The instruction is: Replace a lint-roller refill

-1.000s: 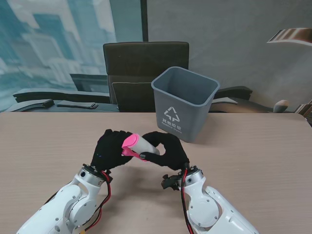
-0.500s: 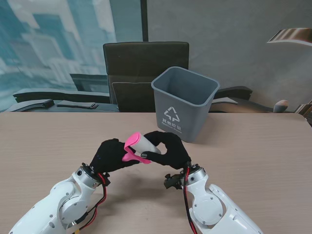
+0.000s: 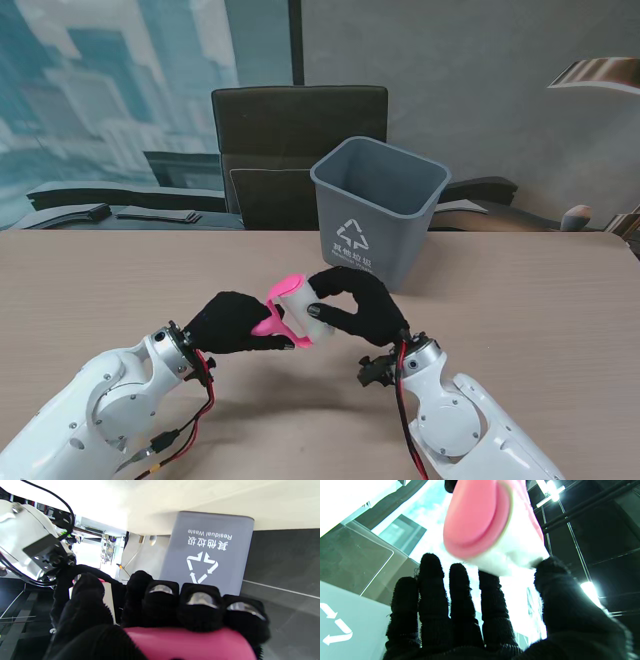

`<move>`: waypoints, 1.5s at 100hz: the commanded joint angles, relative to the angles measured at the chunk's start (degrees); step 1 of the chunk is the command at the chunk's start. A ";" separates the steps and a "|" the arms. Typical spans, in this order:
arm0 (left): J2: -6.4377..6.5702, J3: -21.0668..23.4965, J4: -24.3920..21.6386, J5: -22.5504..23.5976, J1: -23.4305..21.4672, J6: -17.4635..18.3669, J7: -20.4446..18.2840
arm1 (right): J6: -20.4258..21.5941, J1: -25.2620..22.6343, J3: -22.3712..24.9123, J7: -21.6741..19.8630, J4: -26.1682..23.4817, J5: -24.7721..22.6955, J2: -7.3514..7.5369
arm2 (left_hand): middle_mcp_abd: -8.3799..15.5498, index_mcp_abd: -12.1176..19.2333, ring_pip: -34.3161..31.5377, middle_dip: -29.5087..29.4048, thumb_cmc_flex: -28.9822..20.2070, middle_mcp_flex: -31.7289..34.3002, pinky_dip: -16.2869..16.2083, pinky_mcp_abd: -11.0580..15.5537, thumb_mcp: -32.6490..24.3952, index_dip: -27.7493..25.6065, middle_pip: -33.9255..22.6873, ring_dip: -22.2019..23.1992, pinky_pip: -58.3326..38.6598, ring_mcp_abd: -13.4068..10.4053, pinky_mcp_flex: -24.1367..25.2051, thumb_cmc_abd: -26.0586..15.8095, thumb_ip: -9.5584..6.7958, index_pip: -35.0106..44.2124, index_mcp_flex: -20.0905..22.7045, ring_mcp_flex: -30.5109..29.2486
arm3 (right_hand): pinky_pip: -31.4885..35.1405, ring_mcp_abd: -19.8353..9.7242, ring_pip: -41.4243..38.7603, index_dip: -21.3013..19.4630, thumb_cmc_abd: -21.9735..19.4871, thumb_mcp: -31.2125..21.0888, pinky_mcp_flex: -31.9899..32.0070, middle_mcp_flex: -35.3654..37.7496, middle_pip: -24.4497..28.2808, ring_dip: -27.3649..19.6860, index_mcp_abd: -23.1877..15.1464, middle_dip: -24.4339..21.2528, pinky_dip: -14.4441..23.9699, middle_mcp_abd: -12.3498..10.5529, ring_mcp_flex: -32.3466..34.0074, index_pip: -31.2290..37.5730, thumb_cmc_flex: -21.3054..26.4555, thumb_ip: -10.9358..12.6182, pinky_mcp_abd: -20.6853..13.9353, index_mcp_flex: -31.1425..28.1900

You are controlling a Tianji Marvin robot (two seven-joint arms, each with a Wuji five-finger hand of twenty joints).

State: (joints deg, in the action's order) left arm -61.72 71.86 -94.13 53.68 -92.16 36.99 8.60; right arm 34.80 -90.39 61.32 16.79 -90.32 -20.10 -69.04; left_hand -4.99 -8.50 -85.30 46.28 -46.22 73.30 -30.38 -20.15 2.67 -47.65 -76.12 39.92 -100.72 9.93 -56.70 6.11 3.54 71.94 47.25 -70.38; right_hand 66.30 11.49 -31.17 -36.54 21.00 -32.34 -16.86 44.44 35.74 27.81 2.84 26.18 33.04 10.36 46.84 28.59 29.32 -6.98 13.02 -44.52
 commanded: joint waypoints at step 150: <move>8.24 -33.83 12.11 -35.57 32.96 -40.99 -59.24 | -4.26 -0.58 4.45 -2.59 1.44 -1.17 1.52 | -4.92 -4.63 -16.20 1.45 -10.71 4.84 -1.11 -1.03 -0.83 -1.92 -3.22 1.87 -15.17 4.50 -4.53 -12.14 -0.58 -0.65 5.21 -2.27 | -0.05 -4.60 -1.21 -3.29 -8.09 7.58 0.25 0.87 1.13 0.78 -1.10 1.26 2.17 0.12 -1.56 1.35 4.41 4.39 1.02 -7.43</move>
State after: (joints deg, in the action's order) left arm -53.43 38.89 -82.71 18.97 -60.53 -2.80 -48.88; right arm 30.51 -90.85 65.90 14.57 -88.70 -21.09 -67.30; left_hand -6.14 -10.32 -87.50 46.33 -47.44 73.85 -32.31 -22.95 3.21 -48.36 -78.24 39.91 -101.92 11.87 -57.23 6.10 3.54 71.21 48.59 -70.39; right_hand 65.92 12.65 -31.39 -39.14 15.35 -26.01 -16.63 44.70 36.13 27.83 1.43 27.02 34.71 10.39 46.84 29.59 32.57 -5.00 14.39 -50.37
